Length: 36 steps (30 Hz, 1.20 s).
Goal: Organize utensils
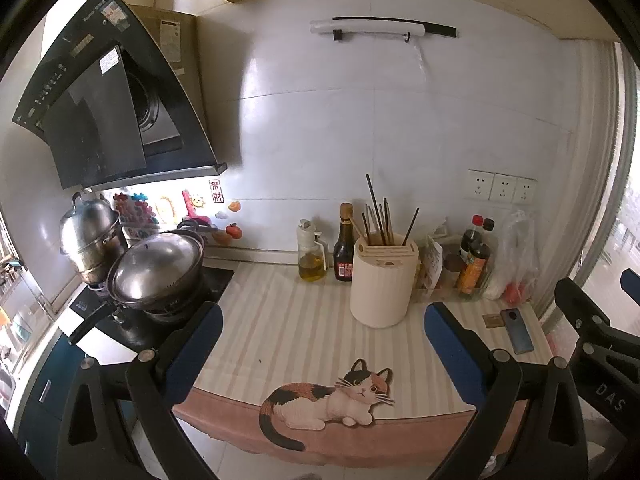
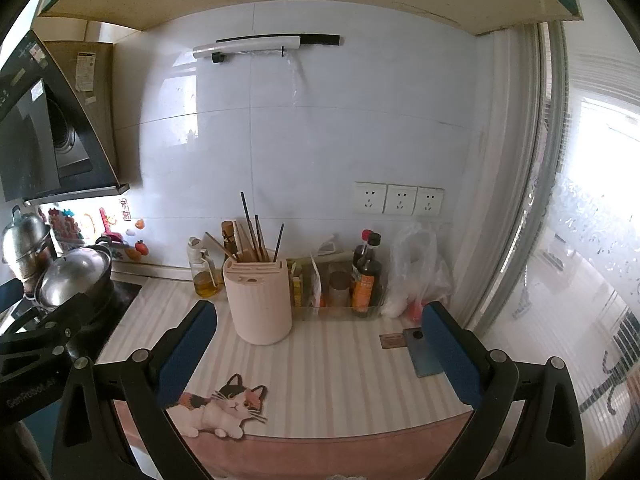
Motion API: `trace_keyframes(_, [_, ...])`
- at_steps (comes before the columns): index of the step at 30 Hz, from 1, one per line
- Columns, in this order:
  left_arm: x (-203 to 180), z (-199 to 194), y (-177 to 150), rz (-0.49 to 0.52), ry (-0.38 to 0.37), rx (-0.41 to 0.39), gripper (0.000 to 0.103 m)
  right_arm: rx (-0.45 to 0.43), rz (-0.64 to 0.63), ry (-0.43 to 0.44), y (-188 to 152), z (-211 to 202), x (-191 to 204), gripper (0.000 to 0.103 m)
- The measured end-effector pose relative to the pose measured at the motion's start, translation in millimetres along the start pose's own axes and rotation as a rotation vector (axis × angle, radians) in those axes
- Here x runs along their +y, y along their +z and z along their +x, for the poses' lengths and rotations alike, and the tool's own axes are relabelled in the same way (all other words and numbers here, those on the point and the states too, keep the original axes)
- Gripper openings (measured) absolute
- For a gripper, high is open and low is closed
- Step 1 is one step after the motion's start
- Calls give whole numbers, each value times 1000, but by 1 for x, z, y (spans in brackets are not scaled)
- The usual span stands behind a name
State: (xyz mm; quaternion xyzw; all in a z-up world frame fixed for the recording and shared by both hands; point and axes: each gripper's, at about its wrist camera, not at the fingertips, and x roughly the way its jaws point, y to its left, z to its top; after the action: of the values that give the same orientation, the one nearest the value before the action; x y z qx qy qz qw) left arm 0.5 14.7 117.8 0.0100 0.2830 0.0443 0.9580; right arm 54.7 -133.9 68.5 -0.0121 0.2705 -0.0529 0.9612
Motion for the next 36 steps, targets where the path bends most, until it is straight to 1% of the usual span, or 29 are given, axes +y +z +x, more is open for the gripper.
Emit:
trace_keyframes(25, [1, -2, -1, 3, -13, 4, 103, 1, -3, -3, -6, -1, 3, 103])
trace_keyframes(36, [-1, -7, -6, -3, 0, 2, 103, 1, -2, -2, -8, -3, 2, 103])
